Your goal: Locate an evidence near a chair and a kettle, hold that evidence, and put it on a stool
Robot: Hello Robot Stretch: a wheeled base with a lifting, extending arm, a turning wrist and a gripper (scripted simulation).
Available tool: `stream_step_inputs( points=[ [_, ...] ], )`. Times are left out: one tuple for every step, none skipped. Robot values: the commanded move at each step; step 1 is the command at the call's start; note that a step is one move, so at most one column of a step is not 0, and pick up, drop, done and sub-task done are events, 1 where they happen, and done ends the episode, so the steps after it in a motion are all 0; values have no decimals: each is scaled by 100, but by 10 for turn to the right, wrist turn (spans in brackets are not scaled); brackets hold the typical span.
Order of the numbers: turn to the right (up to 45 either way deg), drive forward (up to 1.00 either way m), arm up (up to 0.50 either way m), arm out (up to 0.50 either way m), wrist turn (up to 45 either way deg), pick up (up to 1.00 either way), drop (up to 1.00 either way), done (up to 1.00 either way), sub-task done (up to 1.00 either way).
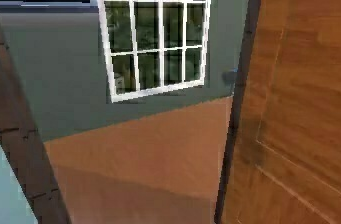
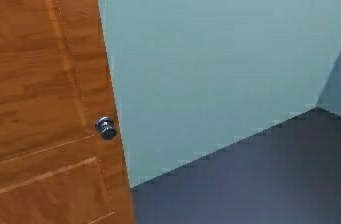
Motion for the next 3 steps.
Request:
stream_step_inputs(
  points=[
    [0, 100, 0, 0, 0, 0, 0, 0, 0],
    [-300, 0, 0, 0, 0, 0, 0, 0, 0],
    [0, 45, 0, 0, 0, 0, 0, 0, 0]
  ],
)
